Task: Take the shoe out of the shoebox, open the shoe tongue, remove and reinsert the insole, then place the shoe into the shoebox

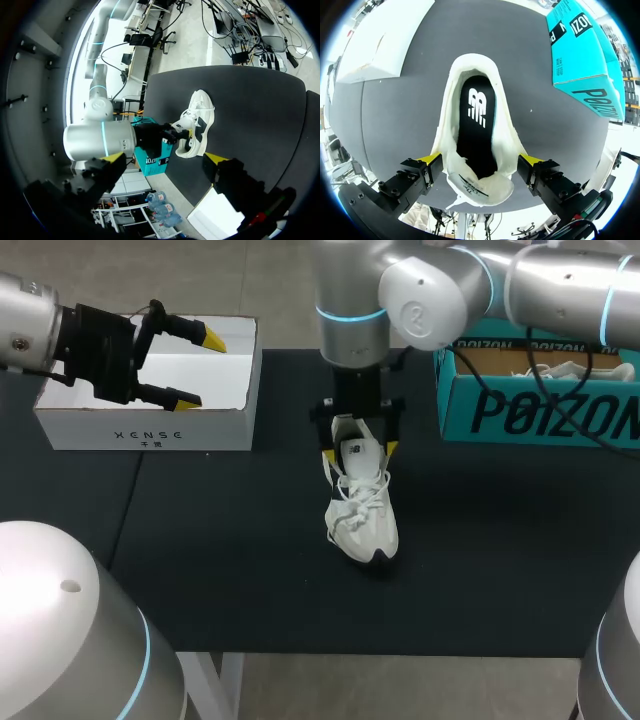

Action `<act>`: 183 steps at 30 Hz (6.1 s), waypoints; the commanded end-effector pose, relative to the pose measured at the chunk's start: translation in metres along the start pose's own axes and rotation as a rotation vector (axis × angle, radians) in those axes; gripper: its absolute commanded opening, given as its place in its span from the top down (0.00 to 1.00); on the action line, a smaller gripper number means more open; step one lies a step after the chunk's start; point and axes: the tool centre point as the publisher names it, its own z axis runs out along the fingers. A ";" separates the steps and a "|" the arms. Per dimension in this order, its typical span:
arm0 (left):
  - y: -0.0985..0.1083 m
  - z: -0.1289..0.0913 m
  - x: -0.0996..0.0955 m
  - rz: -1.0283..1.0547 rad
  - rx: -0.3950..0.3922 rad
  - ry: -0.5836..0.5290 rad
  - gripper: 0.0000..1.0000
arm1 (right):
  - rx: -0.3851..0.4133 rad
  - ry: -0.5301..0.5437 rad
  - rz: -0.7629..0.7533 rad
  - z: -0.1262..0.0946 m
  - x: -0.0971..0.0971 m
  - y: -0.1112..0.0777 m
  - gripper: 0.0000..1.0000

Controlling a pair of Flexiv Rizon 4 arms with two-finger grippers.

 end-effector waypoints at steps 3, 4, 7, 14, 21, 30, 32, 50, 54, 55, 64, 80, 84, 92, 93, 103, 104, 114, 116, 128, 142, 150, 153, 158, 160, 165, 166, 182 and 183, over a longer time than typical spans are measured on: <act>0.001 0.001 0.000 0.001 0.001 0.001 0.00 | -0.016 0.023 0.010 -0.014 0.002 -0.022 0.00; 0.001 0.001 0.000 0.001 0.001 0.001 0.00 | -0.022 0.025 0.014 -0.016 0.002 -0.026 0.00; 0.001 0.001 0.000 0.001 0.001 0.001 0.00 | -0.037 0.039 0.027 -0.022 0.003 -0.035 0.00; 0.001 0.001 0.000 0.001 0.001 0.001 0.00 | -0.059 0.043 0.033 -0.021 0.000 -0.038 1.00; 0.001 0.001 0.000 0.001 0.001 0.001 0.00 | -0.057 0.058 0.011 -0.009 0.001 -0.023 1.00; 0.001 0.001 0.000 0.001 0.001 0.001 0.00 | -0.007 0.025 -0.024 0.012 0.010 -0.001 1.00; 0.001 0.001 0.000 0.001 0.001 0.001 0.00 | -0.008 0.032 -0.027 0.010 0.009 0.001 1.00; 0.001 0.001 0.000 0.001 0.001 0.001 0.00 | -0.177 0.205 -1.033 -0.079 -0.002 -0.012 1.00; 0.001 0.001 0.000 0.001 0.001 0.001 0.00 | -0.177 0.205 -1.033 -0.079 -0.002 -0.012 1.00; 0.001 0.001 0.000 0.001 0.001 0.001 0.00 | -0.177 0.205 -1.033 -0.079 -0.002 -0.012 1.00; 0.001 0.001 0.000 0.001 0.001 0.001 0.00 | -0.177 0.205 -1.033 -0.079 -0.002 -0.012 1.00; 0.001 0.001 0.000 0.001 0.001 0.001 0.00 | -0.207 0.122 -1.148 -0.053 -0.012 0.047 1.00; 0.001 0.001 0.000 0.001 0.001 0.001 0.00 | -0.228 0.075 -1.210 -0.049 -0.008 0.064 0.91; 0.001 0.001 0.000 0.001 0.001 0.001 0.00 | -0.231 -0.035 -1.302 -0.046 -0.010 0.102 0.59; 0.001 0.001 0.000 0.001 0.001 0.001 0.00 | -0.232 -0.047 -1.308 -0.046 -0.010 0.105 0.58; 0.001 0.001 0.000 0.001 0.001 0.001 0.00 | -0.255 -0.038 -1.375 -0.034 -0.013 0.121 0.32; 0.001 0.001 0.000 0.001 0.001 0.001 0.00 | -0.251 -0.043 -1.384 -0.033 -0.014 0.119 0.30; 0.001 0.001 0.000 0.001 0.001 0.001 0.00 | -0.199 -0.085 -1.434 -0.006 -0.009 0.123 0.25; 0.001 0.001 0.000 0.001 0.001 0.001 0.00 | -0.196 -0.084 -1.439 -0.003 -0.005 0.125 0.29; 0.001 0.001 0.000 0.001 0.001 0.001 0.00 | -0.144 -0.077 -1.419 0.030 -0.002 0.141 0.47; 0.001 0.001 0.000 0.001 0.001 0.001 0.00 | -0.143 -0.082 -1.311 -0.005 -0.022 0.120 1.00; 0.001 0.001 0.000 0.001 0.001 0.001 0.00 | -0.252 -0.126 -1.140 -0.053 -0.049 0.102 1.00; 0.001 0.001 0.000 0.001 0.001 0.001 0.00 | -0.270 -0.138 -1.058 -0.070 -0.062 0.102 1.00; 0.001 0.001 0.000 0.001 0.001 0.001 0.00 | -0.306 -0.132 -0.964 -0.089 -0.080 0.104 1.00; 0.001 0.001 0.000 0.001 0.001 0.001 0.00 | -0.306 -0.132 -0.964 -0.089 -0.080 0.104 1.00; 0.001 0.001 0.000 0.001 0.001 0.001 0.00 | -0.306 -0.132 -0.964 -0.089 -0.080 0.104 1.00; 0.001 0.001 0.000 0.001 0.001 0.001 0.00 | -0.306 -0.132 -0.964 -0.089 -0.080 0.104 1.00; 0.001 0.001 0.000 0.001 0.001 0.001 0.00 | -0.437 -0.150 -0.856 -0.155 -0.078 0.144 1.00; 0.001 0.001 0.000 0.001 0.001 0.001 0.00 | -0.459 -0.183 -0.839 -0.164 -0.078 0.150 1.00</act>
